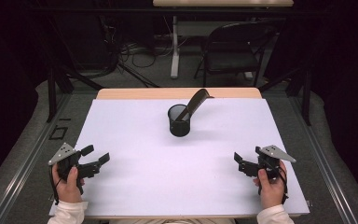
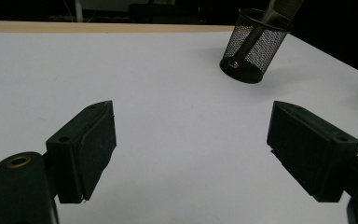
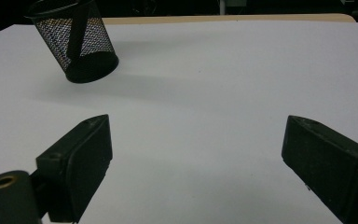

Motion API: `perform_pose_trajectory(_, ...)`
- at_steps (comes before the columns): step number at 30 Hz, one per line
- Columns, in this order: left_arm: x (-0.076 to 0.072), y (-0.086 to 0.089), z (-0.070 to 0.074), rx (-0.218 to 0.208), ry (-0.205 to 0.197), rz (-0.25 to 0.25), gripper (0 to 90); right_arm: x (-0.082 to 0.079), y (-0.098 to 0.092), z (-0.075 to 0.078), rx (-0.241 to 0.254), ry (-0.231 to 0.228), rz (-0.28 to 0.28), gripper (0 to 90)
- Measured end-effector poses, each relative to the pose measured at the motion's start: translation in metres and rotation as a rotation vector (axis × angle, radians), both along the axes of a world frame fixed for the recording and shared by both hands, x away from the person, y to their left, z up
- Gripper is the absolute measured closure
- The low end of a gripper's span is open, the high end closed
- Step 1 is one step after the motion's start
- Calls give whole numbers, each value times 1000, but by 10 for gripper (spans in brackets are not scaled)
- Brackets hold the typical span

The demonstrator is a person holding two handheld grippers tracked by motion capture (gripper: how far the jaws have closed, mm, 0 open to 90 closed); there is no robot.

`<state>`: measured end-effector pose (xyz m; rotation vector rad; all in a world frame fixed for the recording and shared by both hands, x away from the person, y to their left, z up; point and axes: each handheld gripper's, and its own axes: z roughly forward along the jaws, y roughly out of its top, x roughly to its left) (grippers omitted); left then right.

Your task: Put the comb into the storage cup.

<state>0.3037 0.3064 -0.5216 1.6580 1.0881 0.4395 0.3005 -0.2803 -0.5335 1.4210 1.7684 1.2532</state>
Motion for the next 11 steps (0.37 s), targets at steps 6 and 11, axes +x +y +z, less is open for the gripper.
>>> perform_pose_trajectory(6,0,1,-1,-5,5,2,157,1,-2,-1,5,6,-5,87)
perform_pose_trajectory(11,1,1,-1,-4,4,2,157,2,-3,-2,16,4,-11,90)
